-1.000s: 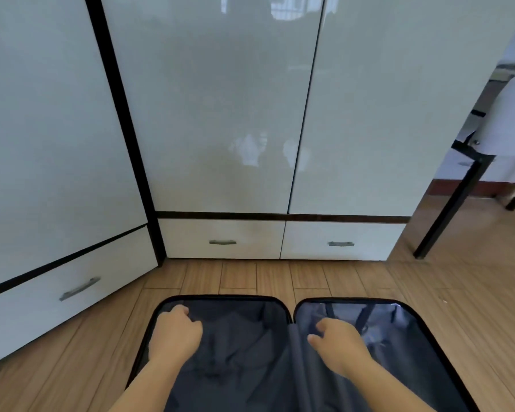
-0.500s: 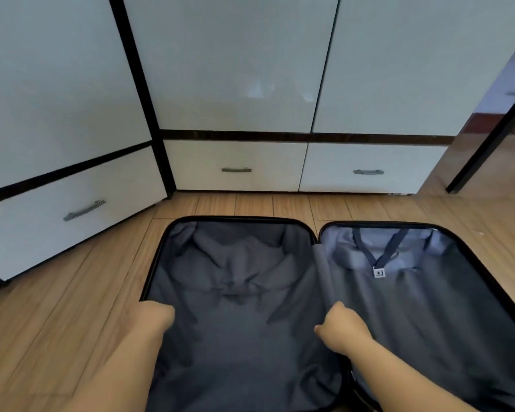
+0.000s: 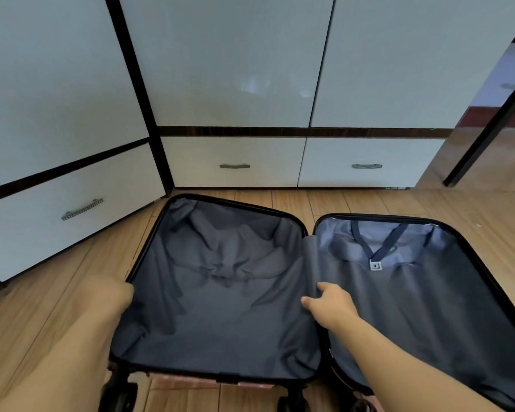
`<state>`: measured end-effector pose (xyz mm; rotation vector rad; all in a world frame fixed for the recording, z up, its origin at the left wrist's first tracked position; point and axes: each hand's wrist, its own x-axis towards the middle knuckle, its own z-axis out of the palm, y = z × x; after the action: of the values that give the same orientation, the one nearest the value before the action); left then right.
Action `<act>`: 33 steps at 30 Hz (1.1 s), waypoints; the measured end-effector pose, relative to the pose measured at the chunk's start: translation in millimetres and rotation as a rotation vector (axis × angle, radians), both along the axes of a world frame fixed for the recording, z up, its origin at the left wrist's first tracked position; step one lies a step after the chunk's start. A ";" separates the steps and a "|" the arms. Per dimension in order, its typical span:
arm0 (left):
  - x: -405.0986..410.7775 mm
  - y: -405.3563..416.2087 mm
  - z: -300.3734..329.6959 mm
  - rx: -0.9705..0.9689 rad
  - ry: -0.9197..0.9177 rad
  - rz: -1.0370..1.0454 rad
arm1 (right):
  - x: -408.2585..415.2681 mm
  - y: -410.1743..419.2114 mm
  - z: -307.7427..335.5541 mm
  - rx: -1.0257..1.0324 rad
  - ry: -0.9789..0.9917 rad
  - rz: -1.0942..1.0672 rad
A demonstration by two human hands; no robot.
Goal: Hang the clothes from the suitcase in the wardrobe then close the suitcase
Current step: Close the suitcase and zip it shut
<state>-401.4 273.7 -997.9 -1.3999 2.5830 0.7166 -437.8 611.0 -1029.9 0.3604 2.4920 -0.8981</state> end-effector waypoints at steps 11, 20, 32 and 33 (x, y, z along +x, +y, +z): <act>-55.7 129.6 180.1 -0.561 0.371 -0.410 | -23.4 -16.6 32.3 -0.563 -0.258 -0.119; -35.4 228.3 239.6 0.019 0.634 -0.894 | -44.9 14.4 216.6 -1.275 0.132 -0.182; -46.4 208.9 223.7 0.650 0.765 -0.627 | -27.8 125.6 223.0 -0.851 0.157 -0.472; -56.0 216.1 204.4 0.585 0.699 -0.579 | -23.3 141.4 213.1 -0.810 0.160 -0.505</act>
<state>-457.5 489.8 -793.5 -0.2131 2.6180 1.8630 -461.1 752.5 -816.8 0.6488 1.9467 -2.0866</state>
